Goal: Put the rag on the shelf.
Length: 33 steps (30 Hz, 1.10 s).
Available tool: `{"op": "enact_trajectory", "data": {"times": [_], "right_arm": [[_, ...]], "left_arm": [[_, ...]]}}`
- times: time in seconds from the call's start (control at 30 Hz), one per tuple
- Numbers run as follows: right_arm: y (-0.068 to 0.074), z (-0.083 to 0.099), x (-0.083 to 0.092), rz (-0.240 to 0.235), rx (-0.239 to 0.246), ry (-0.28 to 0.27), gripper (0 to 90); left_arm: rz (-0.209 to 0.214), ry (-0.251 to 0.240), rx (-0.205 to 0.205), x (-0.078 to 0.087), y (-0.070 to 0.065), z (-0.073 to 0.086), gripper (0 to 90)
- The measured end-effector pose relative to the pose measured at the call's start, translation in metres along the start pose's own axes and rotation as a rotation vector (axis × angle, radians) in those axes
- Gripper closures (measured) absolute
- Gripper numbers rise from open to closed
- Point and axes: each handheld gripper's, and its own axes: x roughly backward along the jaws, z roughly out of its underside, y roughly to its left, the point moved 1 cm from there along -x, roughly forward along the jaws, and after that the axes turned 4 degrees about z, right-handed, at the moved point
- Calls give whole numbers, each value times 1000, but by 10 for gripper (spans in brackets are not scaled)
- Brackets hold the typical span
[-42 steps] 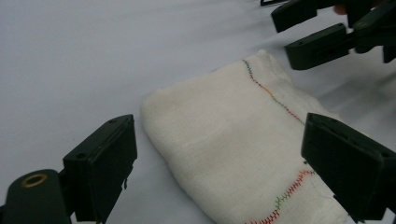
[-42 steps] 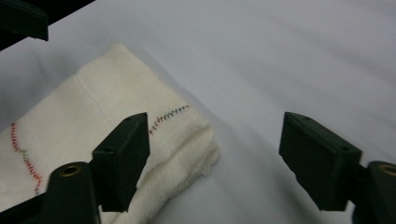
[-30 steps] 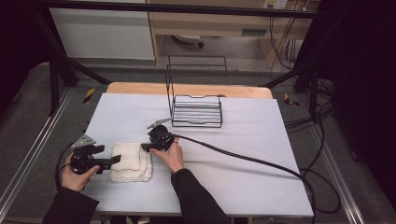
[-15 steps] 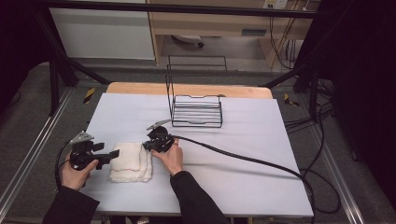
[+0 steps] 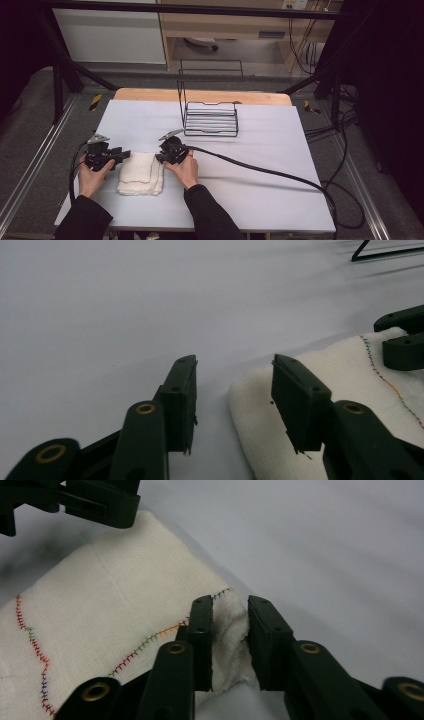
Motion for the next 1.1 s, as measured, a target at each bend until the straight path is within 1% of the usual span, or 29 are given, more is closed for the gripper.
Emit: {"op": "enact_trajectory", "data": {"times": [0.07,0.1,0.17,0.27,0.33,0.4,0.43,0.47,0.5,0.53,0.57,0.6,0.63,0.77,0.8,0.87,0.9,1.0,1.1], "right_arm": [[-2,1,1,-2,-14,-5,661],[-3,2,0,0,-18,-5,648],[-4,3,-1,-2,-23,1,620],[-3,4,-3,-10,-31,-1,601],[-3,5,-4,-10,-40,-3,598],[-1,6,-4,-7,-37,-5,603],[-1,6,-4,-11,-41,-4,639],[-1,6,-4,-11,-41,-4,639],[0,6,-4,-18,-47,-2,664],[1,6,-4,-33,-62,2,711],[1,6,-4,-33,-62,2,711],[0,6,-4,-40,-68,6,738],[0,6,-4,-51,-86,10,782],[0,5,-3,-55,-102,11,815],[0,5,-3,-55,-102,11,815],[1,5,-2,-50,-96,1,821],[1,5,-1,-49,-84,-8,823],[5,0,7,-59,-78,-41,825],[7,-2,12,-63,-67,-63,826]], "left_arm": [[16,15,-8,-4,-1,0,589],[14,26,-18,-5,-1,0,605],[21,37,-23,-5,-2,1,621],[31,47,-26,-6,-2,1,644],[44,51,-26,-7,-3,1,691],[45,55,-26,-8,-4,2,713],[48,56,-25,-8,-4,2,730],[49,58,-21,-8,-4,2,730],[51,60,-17,-8,-4,2,737],[50,60,-24,-8,-5,2,758],[51,59,-30,-8,-5,2,758],[53,60,-30,-8,-5,1,766],[56,59,-30,-8,-5,1,793],[66,58,-20,-6,-4,1,823],[65,58,-26,-6,-4,1,823],[64,51,-32,-4,-5,1,828],[67,43,-35,-2,-5,1,830],[78,-3,-36,7,-6,-1,832],[86,-38,-50,18,-8,-3,833]]}}
